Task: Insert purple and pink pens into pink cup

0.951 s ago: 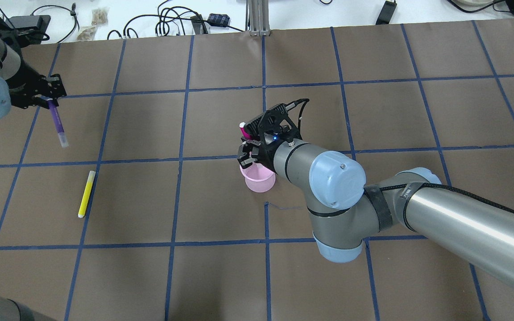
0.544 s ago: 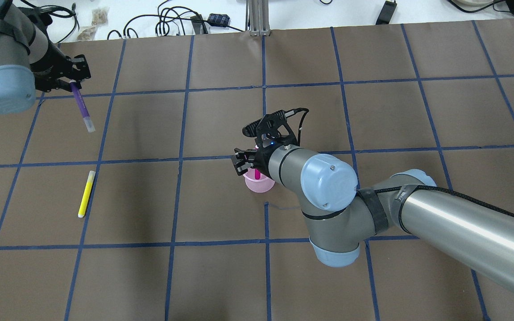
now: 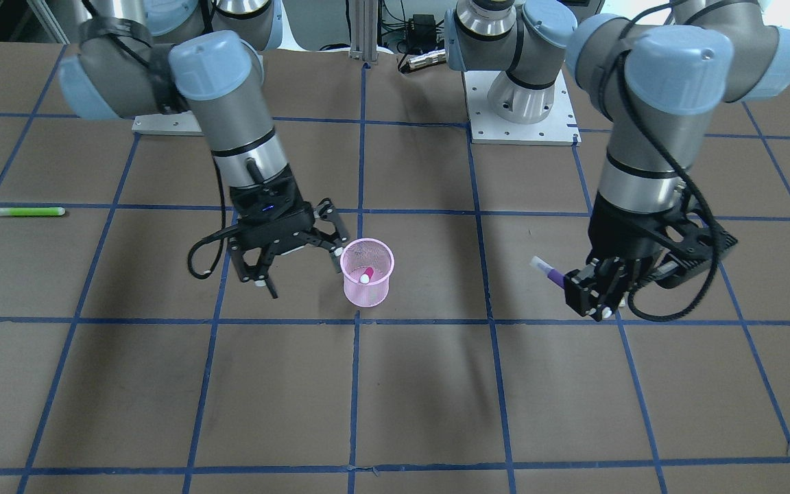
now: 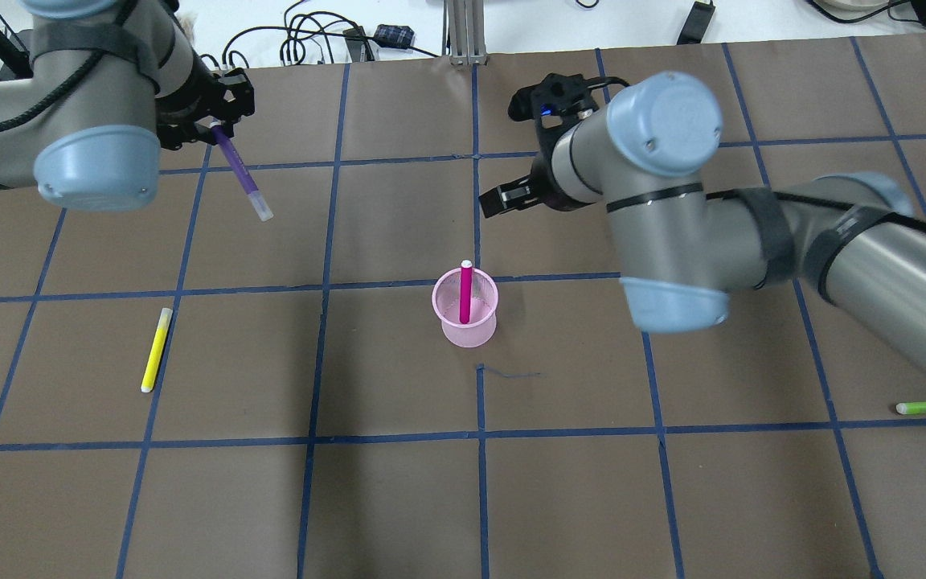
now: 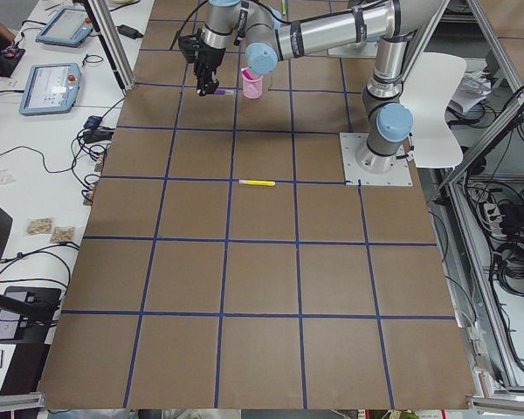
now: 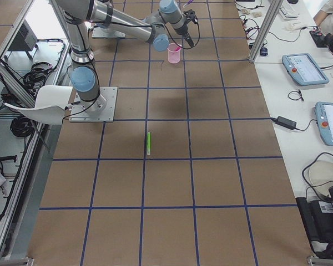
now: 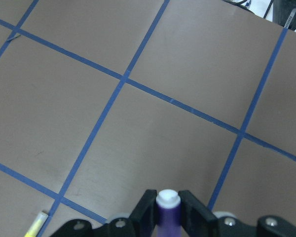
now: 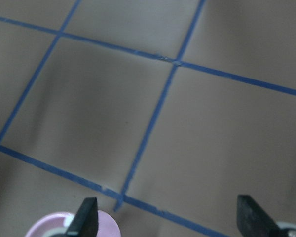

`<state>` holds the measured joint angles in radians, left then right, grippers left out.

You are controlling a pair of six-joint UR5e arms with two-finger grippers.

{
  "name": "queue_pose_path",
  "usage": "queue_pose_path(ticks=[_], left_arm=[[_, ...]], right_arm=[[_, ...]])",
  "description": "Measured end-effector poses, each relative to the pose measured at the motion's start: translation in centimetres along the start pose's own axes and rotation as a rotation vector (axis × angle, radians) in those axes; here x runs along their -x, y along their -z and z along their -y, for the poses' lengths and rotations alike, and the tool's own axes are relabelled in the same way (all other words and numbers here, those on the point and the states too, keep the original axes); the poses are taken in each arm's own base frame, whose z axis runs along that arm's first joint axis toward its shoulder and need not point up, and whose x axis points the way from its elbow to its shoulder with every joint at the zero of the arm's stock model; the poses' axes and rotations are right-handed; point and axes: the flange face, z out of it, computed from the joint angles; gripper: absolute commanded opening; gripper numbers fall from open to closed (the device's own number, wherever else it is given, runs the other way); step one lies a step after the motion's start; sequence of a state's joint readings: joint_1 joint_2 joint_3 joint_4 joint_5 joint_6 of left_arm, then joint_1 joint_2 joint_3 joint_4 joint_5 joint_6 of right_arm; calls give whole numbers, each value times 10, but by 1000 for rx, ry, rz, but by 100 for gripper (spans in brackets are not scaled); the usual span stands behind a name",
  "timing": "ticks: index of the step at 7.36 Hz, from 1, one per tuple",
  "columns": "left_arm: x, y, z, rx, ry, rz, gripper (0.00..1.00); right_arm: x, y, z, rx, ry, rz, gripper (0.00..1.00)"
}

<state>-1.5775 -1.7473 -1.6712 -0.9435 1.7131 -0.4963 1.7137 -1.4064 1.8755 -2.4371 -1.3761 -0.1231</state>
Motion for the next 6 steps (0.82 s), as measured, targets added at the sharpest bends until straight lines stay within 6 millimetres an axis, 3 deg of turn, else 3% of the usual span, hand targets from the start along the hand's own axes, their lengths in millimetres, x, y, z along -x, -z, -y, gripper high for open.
queue_pose_path(ticks=[1, 2, 4, 6], left_arm=[[-31, 6, -28, -15, 41, 4, 0], [-59, 11, -56, -33, 82, 9, 0], [-103, 23, -115, -55, 181, 5, 0], [-120, 16, -162, -74, 304, 39, 0]], right_arm=[[-39, 27, 16, 112, -68, -34, 100], [-65, 64, 25, 217, -109, -77, 100], [-79, 116, 21, 362, -112, -178, 100], [-75, 140, 14, 392, -121, -227, 100]])
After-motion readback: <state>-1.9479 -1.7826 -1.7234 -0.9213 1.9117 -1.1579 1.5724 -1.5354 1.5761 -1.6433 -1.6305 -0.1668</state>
